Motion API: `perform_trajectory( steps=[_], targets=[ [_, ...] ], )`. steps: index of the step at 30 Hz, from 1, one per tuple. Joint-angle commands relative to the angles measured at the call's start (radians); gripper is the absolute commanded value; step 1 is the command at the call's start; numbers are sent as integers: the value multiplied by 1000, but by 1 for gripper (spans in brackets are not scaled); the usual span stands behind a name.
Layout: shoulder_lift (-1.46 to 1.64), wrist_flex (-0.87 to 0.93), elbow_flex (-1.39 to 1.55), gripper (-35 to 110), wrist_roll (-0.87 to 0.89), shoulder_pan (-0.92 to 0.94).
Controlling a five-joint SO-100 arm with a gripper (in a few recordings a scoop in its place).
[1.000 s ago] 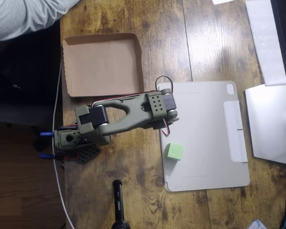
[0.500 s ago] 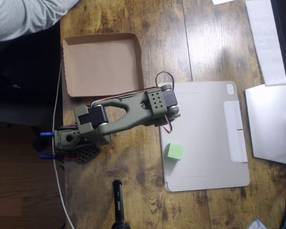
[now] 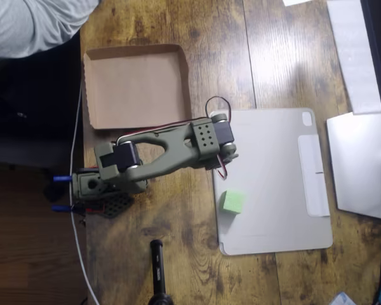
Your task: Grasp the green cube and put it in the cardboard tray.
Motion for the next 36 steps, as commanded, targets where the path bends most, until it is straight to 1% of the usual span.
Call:
perform_trajectory(
  steps=[1, 6, 8, 10, 11, 13, 15, 16, 18, 23, 26, 32, 36],
  targets=[
    [-2, 17, -28, 16, 26, 8],
    [-6, 3, -17, 19, 8, 67],
    [5, -20, -11, 28, -9, 104],
    [44, -104, -11, 29, 8, 143],
    [83, -184, 15, 29, -40, 178],
    [167, -322, 89, 43, -25, 261],
    [239, -457, 172, 45, -43, 321],
    [256, -486, 195, 45, -103, 327],
    [238, -476, 195, 45, -196, 321],
    [-18, -316, 6, 45, -198, 324],
    [-150, -288, -109, 45, -212, 344],
    [-311, -244, -308, 45, -245, 440],
    [-350, -204, -356, 45, -310, 506]
  ],
)
